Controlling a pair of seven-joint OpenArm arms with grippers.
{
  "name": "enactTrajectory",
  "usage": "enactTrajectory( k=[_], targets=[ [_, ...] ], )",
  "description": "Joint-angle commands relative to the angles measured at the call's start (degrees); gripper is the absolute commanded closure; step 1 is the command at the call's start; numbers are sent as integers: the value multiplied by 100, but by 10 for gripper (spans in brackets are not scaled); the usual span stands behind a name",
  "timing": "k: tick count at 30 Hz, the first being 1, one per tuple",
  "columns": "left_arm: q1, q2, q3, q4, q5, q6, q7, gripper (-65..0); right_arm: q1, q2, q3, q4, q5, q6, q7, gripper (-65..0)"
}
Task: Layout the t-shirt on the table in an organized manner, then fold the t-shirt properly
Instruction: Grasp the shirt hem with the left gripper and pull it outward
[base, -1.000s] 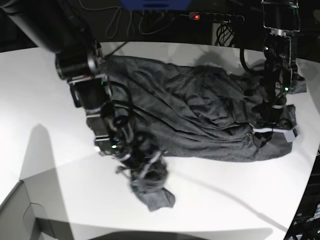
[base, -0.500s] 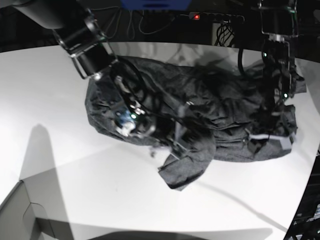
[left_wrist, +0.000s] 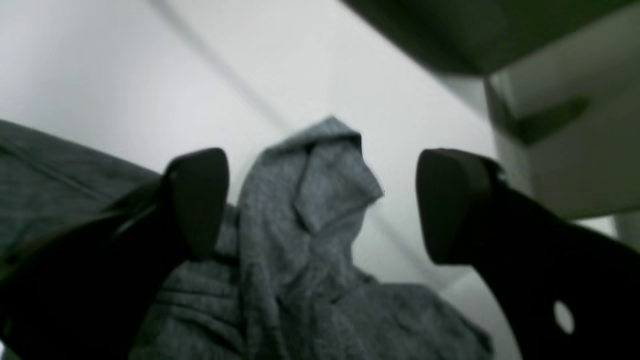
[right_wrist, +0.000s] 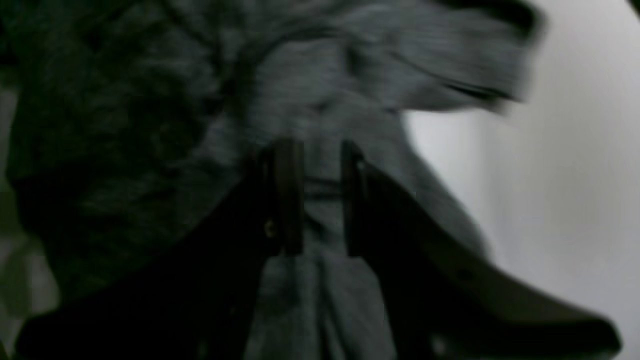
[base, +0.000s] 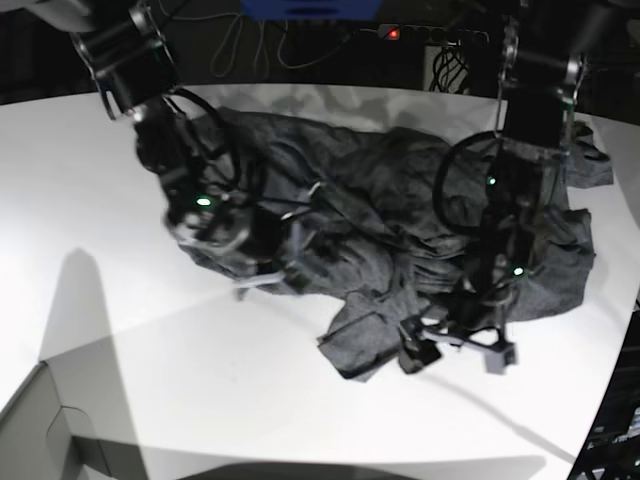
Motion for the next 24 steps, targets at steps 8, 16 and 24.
enactTrajectory(
  k=[8, 16, 24],
  targets=[
    [-644, 708, 18, -1264, 45, -85, -100, -578, -670, 190, 1063, 760, 75, 6, 60, -156],
    [-864, 1121, 142, -1370, 916, -94, -73, -334, -1294, 198, 1704, 980, 75, 6, 60, -156],
    [-908, 1138, 142, -1387, 995, -50, -108, -347, -1602, 198, 2056, 980, 75, 15, 87, -156]
  ],
)
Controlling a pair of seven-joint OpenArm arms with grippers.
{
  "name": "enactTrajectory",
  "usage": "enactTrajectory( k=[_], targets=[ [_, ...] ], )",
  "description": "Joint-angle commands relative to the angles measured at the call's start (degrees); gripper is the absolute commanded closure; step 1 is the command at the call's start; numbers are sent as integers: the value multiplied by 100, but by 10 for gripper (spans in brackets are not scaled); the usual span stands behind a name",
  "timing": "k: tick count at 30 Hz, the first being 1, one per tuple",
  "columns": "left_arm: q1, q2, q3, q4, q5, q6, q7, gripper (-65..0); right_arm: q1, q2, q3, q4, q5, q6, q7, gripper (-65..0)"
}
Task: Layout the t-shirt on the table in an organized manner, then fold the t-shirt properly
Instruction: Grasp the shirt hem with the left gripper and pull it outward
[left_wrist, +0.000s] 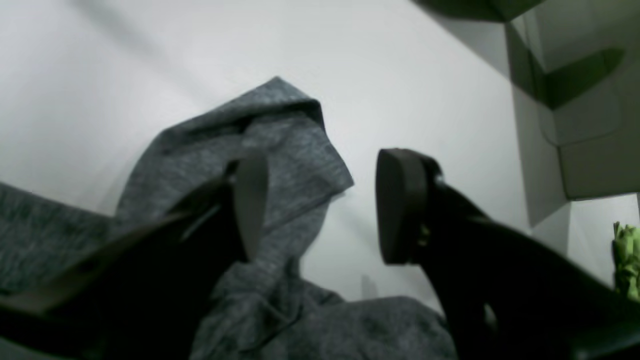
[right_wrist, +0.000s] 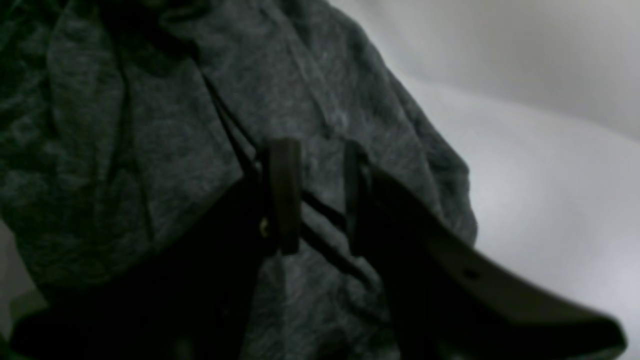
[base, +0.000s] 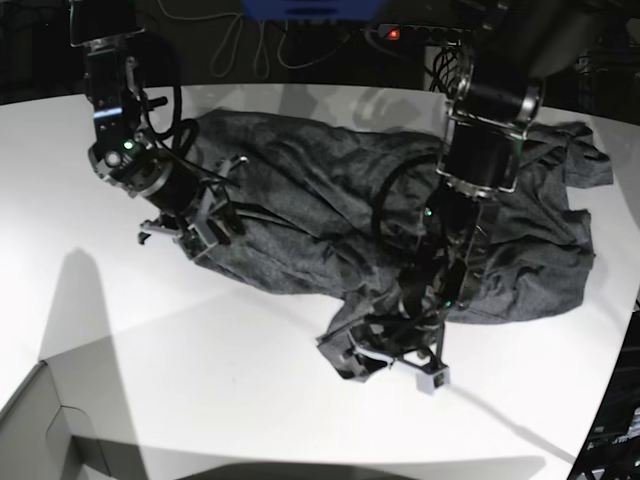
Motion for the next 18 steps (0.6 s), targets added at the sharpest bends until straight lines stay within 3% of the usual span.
enactTrajectory(
  k=[1, 5, 11, 18],
  targets=[
    [-233, 15, 0, -154, -8, -6, -54, -359, 18, 48, 94, 108, 90, 13, 132, -156],
    [-479, 173, -9, -989, -17, -23, -63, -383, -9, 48, 129, 108, 90, 13, 132, -156],
    [-558, 252, 17, -1402, -17, -32, -696, -381, -18, 56, 129, 108, 90, 13, 106, -156],
    [-567, 279, 17, -1754, -17, -50, -783, -381, -18, 153, 137, 108, 90, 13, 97, -156]
  ],
)
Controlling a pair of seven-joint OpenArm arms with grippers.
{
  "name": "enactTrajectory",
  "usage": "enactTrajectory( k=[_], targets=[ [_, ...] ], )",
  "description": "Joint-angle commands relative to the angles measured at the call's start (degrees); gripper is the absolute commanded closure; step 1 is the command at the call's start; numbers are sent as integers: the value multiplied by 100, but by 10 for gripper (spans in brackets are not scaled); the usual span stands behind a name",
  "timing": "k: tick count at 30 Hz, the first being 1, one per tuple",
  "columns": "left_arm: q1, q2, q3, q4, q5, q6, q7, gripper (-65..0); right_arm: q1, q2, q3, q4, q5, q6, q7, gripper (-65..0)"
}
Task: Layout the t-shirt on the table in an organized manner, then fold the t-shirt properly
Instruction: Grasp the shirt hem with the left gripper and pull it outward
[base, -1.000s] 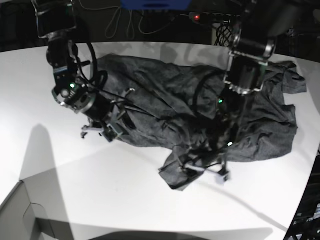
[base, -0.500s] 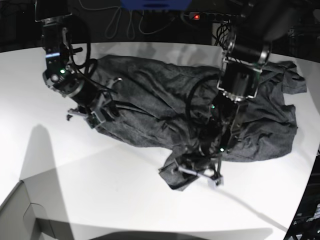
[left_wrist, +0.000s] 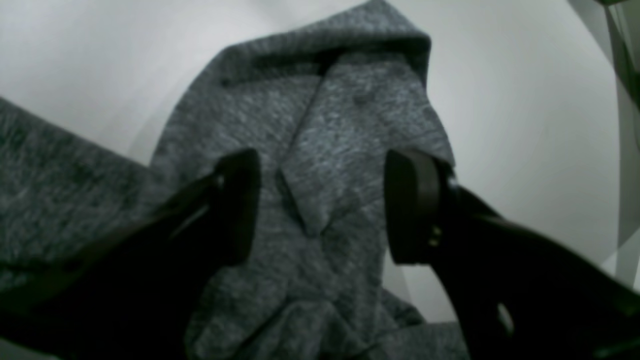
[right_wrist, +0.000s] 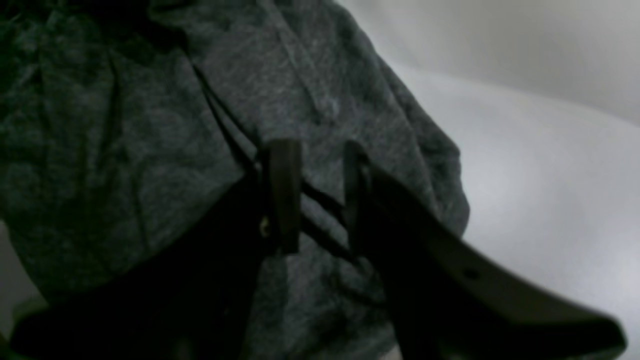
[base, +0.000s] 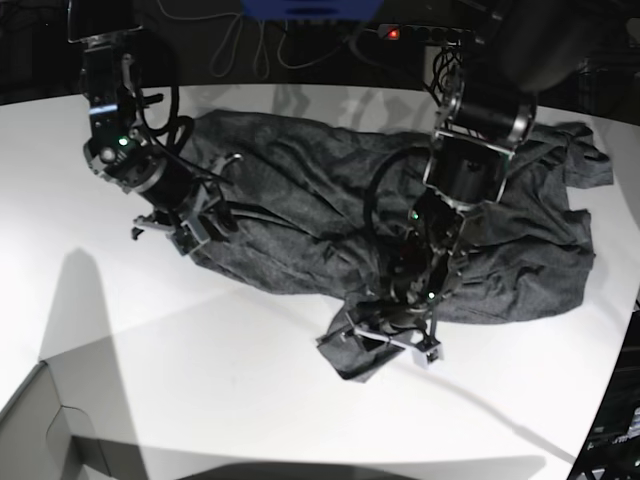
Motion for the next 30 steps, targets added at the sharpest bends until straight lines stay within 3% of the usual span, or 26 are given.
enactTrajectory(
  k=[1, 7, 9, 14, 16, 27, 30],
  targets=[
    [-152, 82, 0, 49, -19, -30, -10, -381, 61, 48, 35, 106, 95, 13, 145, -156],
    [-152, 188, 0, 49, -19, -30, -10, -371, 61, 57, 35, 106, 95, 13, 145, -156],
    [-161, 197, 0, 49, -19, -30, -10, -309, 52, 57, 35, 106, 95, 13, 145, -156],
    [-284, 197, 8, 41, -10, -30, -10, -58, -53, 66, 35, 106, 95, 13, 172, -156],
    [-301, 188, 8, 41, -10, -30, -1, 0, -53, 66, 35, 106, 95, 13, 172, -156],
    [-266, -111, -53, 885, -81, 14, -10, 0, -53, 66, 35, 62, 95, 13, 145, -156],
    [-293, -296, -440, 1113, -81, 14, -10, 0, -62, 66, 35, 62, 95, 13, 145, -156]
  ],
)
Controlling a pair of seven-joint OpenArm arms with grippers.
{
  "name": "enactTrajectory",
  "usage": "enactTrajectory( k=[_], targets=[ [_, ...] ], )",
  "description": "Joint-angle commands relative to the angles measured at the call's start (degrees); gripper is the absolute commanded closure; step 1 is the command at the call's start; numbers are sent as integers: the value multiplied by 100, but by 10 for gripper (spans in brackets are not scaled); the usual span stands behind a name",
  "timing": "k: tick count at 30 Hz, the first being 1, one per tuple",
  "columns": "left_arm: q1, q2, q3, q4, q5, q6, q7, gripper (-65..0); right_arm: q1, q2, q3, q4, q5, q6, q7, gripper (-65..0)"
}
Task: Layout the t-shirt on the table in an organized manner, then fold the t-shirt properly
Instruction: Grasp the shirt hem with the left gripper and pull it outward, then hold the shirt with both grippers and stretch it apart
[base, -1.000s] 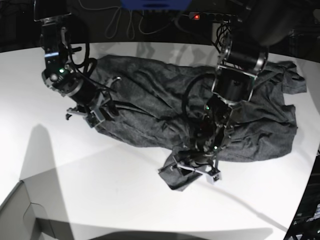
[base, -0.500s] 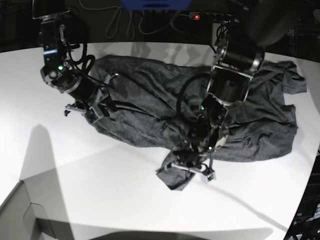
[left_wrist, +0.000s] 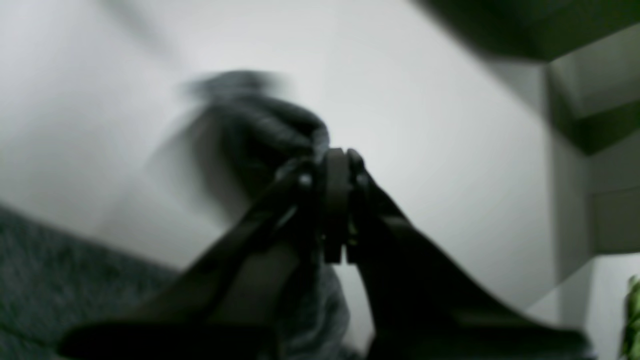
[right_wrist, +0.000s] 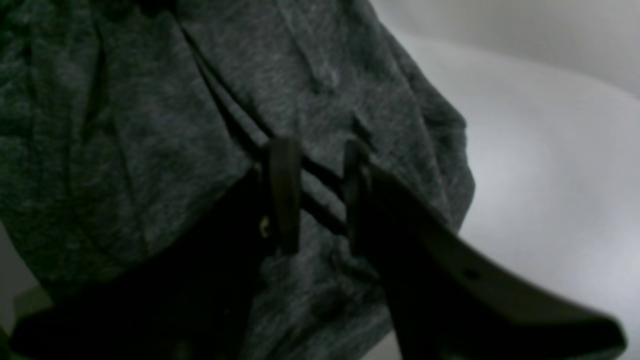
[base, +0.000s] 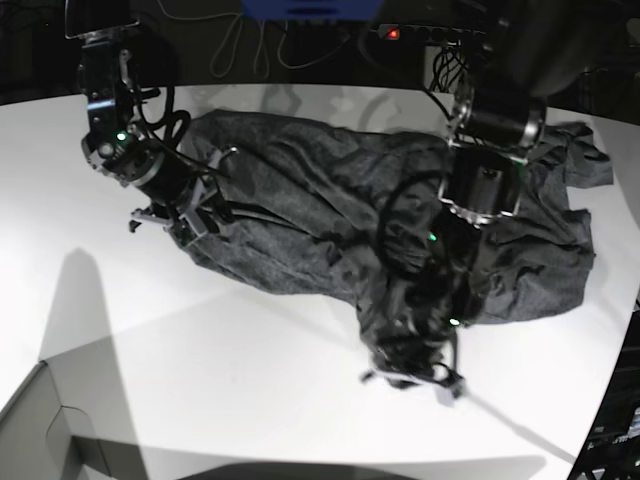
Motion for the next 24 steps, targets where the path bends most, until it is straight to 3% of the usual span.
enactTrajectory(
  k=[1, 6, 12, 17, 24],
  targets=[
    [-192, -88, -233, 154, 7, -30, -106, 0, 52, 57, 26, 81, 95, 13, 141, -156],
    [-201, -290, -1244, 347, 33, -39, -71, 0, -27, 154, 17, 81, 95, 13, 141, -156],
    [-368, -756, -1728, 347, 7, -48, -71, 0, -19, 162, 17, -182, 95, 13, 150, -156],
    [-640, -1082, -1763, 339, 7, -48, -71, 0, -19, 145, 17, -358, 95, 13, 167, -156],
    [-544, -1126, -1781, 312, 7, -56, -71, -1, -27, 136, 0, -358, 95, 13, 167, -156]
  ],
)
